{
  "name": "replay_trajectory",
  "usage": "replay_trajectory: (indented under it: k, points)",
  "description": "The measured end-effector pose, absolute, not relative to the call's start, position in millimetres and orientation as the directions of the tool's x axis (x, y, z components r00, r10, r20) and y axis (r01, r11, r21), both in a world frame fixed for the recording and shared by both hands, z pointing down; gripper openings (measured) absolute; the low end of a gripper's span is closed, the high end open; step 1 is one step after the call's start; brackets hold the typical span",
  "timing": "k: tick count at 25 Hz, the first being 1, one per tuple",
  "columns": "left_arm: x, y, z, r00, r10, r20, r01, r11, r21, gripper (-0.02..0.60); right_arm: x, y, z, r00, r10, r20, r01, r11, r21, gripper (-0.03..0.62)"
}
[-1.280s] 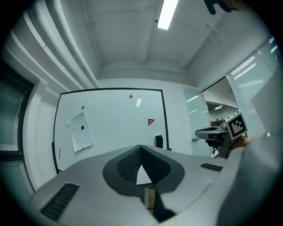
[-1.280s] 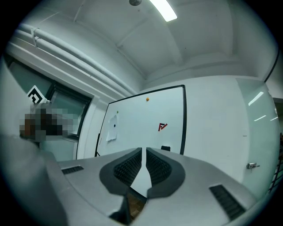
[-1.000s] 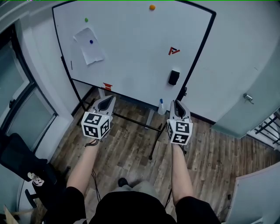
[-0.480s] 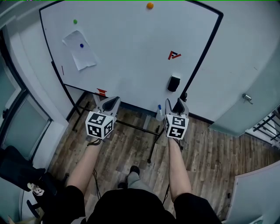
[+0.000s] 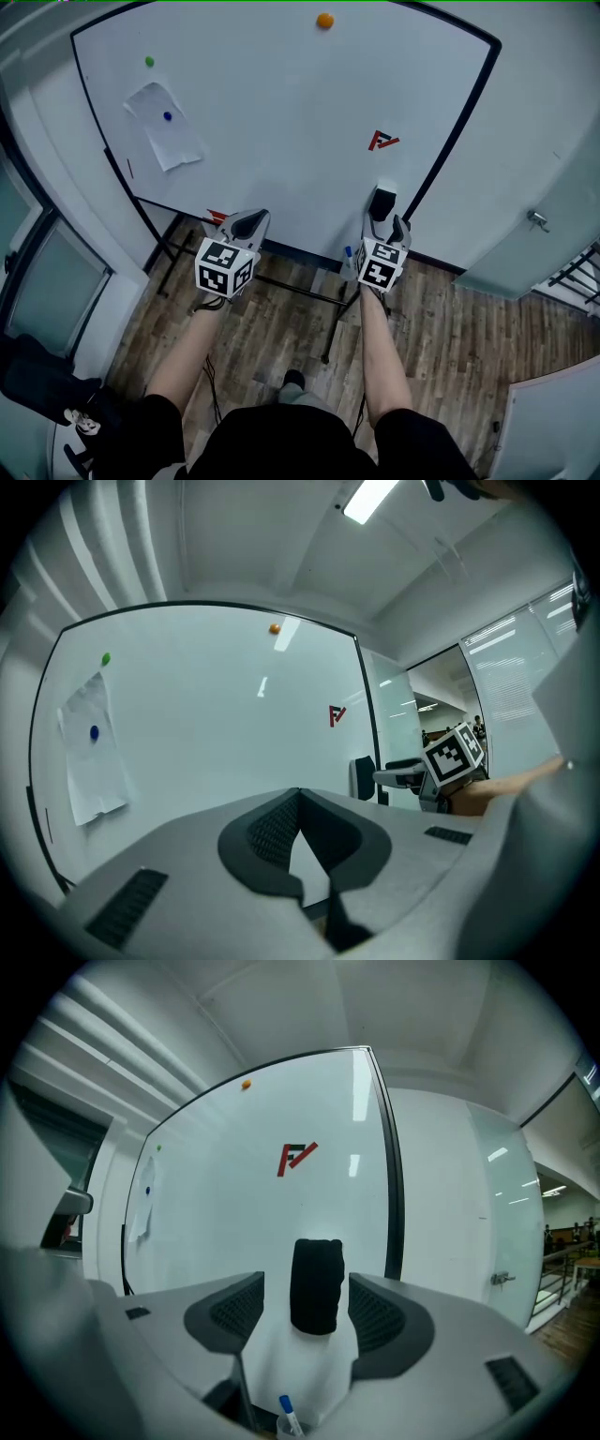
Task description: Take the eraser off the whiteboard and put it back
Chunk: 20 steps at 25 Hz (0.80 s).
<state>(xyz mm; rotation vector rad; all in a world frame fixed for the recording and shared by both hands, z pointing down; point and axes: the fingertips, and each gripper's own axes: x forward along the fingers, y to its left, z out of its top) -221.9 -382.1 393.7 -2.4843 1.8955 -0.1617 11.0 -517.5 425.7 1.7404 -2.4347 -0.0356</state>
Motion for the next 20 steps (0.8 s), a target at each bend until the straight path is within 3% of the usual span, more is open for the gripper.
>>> replay_trajectory:
  k: [20]
  points:
    - [-239,-428,410,0.258,-0.96,0.11,-0.963,-0.265,-0.053,0.017,6,-584,449,-0.179,-0.972,0.15,-0.978,0.193,0.083,0.27]
